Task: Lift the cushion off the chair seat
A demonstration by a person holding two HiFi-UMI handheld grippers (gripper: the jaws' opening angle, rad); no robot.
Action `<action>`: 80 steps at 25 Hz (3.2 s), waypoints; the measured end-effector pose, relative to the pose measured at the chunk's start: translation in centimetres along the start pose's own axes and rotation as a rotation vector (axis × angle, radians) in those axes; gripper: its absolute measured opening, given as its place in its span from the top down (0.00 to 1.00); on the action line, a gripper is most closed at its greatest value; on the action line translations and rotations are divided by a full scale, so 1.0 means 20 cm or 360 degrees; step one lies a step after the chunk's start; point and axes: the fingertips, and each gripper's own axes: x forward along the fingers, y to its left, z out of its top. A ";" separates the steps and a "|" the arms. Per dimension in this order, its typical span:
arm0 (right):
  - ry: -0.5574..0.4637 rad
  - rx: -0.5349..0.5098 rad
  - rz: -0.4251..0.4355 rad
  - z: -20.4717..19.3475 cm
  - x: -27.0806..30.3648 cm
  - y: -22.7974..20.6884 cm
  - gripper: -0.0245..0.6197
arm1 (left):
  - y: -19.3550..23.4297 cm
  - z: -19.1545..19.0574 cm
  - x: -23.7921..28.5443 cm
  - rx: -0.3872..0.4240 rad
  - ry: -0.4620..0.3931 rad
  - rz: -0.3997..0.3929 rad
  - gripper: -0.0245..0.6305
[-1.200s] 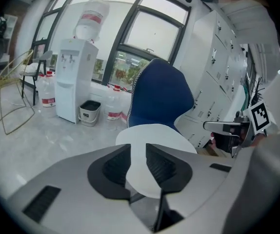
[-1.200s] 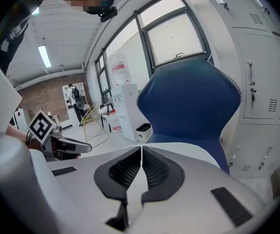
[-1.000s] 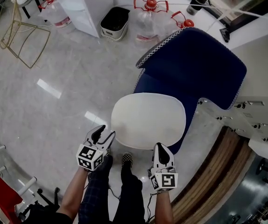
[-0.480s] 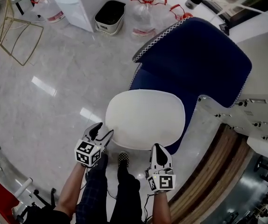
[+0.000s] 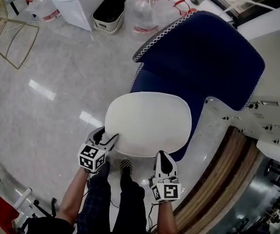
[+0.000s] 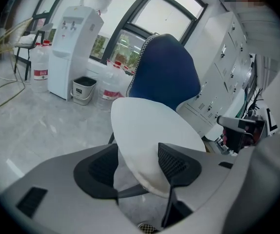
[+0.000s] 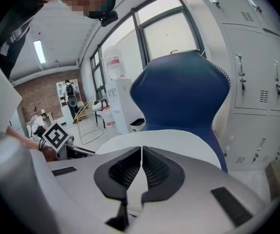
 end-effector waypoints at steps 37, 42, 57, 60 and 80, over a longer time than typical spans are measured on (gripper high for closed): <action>-0.0121 0.0056 -0.0241 0.51 -0.66 -0.05 0.92 | -0.67 0.56 -0.55 0.0305 -0.0192 -0.0137 0.90; -0.0171 0.0075 -0.0301 0.66 -0.87 -0.09 0.92 | -0.88 0.73 -0.74 0.0378 -0.0245 -0.0156 0.90; -0.0307 -0.0015 -0.0238 1.19 -1.21 0.10 0.92 | -1.24 1.18 -1.35 0.0577 -0.0408 -0.0087 0.91; -0.0332 -0.0061 -0.0217 1.31 -1.28 0.14 0.92 | -1.30 1.29 -1.52 0.0592 -0.0463 -0.0062 0.91; -0.0599 -0.0153 -0.0060 1.97 -1.96 0.53 0.92 | -1.83 1.62 -2.51 0.0684 -0.0721 -0.0052 0.91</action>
